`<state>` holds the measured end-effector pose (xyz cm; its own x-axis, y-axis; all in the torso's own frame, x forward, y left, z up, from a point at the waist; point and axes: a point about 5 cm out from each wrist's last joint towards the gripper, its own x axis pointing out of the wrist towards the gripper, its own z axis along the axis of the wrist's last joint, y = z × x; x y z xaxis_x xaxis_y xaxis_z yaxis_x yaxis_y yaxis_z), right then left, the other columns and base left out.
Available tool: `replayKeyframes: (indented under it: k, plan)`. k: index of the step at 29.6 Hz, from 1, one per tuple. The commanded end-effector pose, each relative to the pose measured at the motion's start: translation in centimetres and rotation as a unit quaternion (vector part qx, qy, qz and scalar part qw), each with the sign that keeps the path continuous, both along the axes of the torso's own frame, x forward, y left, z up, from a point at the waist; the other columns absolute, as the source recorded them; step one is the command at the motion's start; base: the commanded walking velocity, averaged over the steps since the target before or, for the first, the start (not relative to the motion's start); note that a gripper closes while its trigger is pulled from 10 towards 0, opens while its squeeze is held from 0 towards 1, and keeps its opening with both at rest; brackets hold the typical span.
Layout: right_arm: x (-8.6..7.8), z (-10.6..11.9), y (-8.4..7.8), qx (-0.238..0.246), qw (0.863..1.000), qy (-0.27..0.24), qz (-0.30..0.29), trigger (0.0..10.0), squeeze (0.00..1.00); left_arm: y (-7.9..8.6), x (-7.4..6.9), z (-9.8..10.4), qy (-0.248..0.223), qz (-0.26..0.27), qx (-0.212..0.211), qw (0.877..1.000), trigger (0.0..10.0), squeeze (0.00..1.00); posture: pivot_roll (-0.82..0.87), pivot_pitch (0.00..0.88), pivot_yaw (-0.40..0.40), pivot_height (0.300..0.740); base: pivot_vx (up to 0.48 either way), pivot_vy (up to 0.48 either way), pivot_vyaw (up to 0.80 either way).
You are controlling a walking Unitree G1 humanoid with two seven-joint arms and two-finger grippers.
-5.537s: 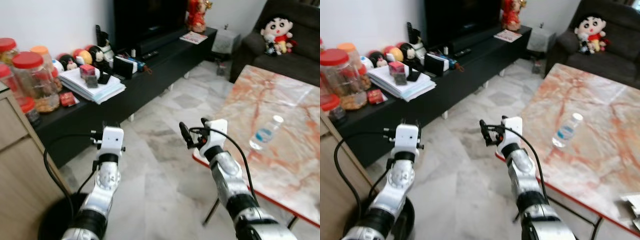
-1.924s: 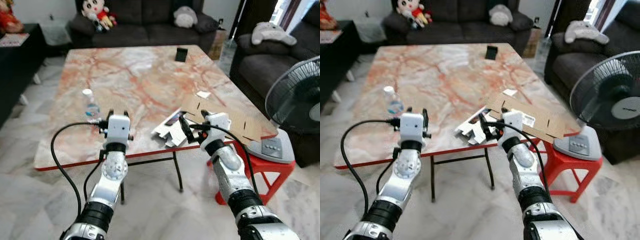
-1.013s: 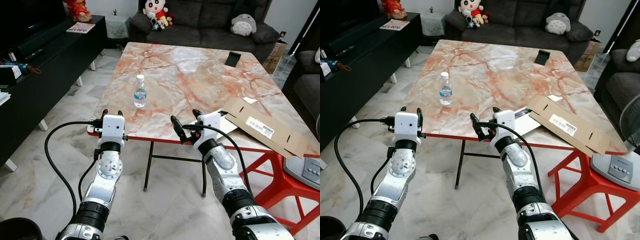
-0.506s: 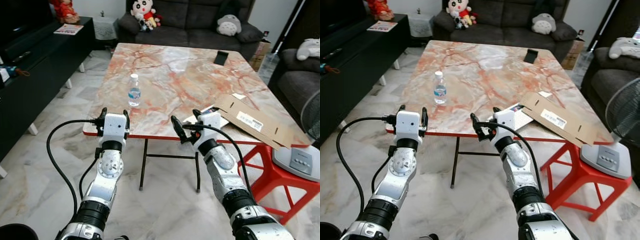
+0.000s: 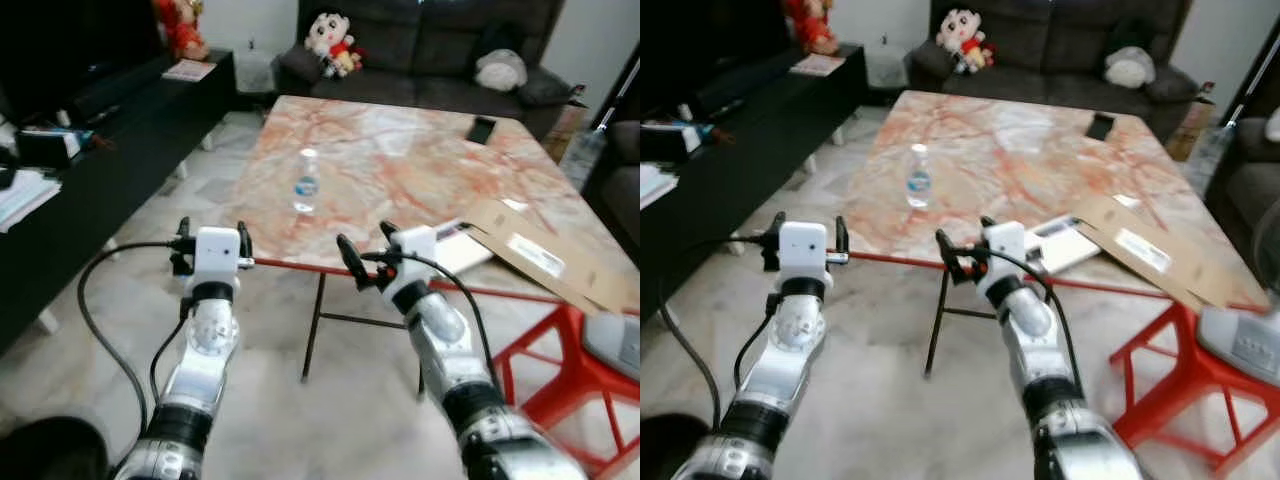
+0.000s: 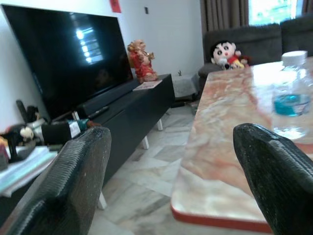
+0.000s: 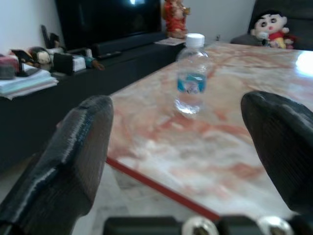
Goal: Picking trash to rubbish bin
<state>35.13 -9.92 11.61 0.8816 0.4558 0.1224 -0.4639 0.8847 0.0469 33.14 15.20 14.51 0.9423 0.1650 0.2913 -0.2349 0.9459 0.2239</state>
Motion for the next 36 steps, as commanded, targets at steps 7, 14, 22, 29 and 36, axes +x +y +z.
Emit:
replayKeyframes:
  k: [7, 14, 22, 29, 36]
  plan:
    - [0.2, 0.4, -1.1, -0.004, 1.000, -0.005, -0.017, 10.0, 0.00, -1.6, 0.3, 1.1, -0.017, -0.023, -0.003, 1.000, 10.0, 0.00, 0.01, 0.028, -0.084, 0.740, 0.310, 0.000, 0.00]
    - [0.3, 0.4, -1.1, -0.004, 1.000, -0.004, -0.019, 10.0, 0.00, -1.8, 0.3, 1.3, -0.023, -0.027, -0.004, 0.999, 10.0, 0.00, 0.01, 0.019, -0.083, 0.740, 0.320, 0.000, 0.00]
    - [0.2, 0.5, -0.9, -0.015, 1.000, -0.016, -0.009, 10.0, 0.00, -1.7, 0.3, 1.6, -0.028, -0.026, -0.004, 0.999, 10.0, 0.00, 0.01, 0.003, -0.082, 0.740, 0.326, 0.000, 0.10]
    - [0.2, 0.5, -0.8, -0.009, 1.000, -0.016, -0.005, 10.0, 0.00, -1.7, 0.3, 2.0, -0.038, -0.025, -0.004, 0.999, 10.0, 0.00, 0.02, 0.000, -0.082, 0.740, 0.328, 0.000, 0.19]
    - [0.0, 0.5, -0.8, -0.003, 1.000, -0.016, -0.004, 10.0, 0.00, -1.5, 0.3, 2.4, -0.043, -0.021, -0.003, 0.999, 10.0, 0.00, 0.02, 0.014, -0.084, 0.740, 0.326, 0.000, 0.68]
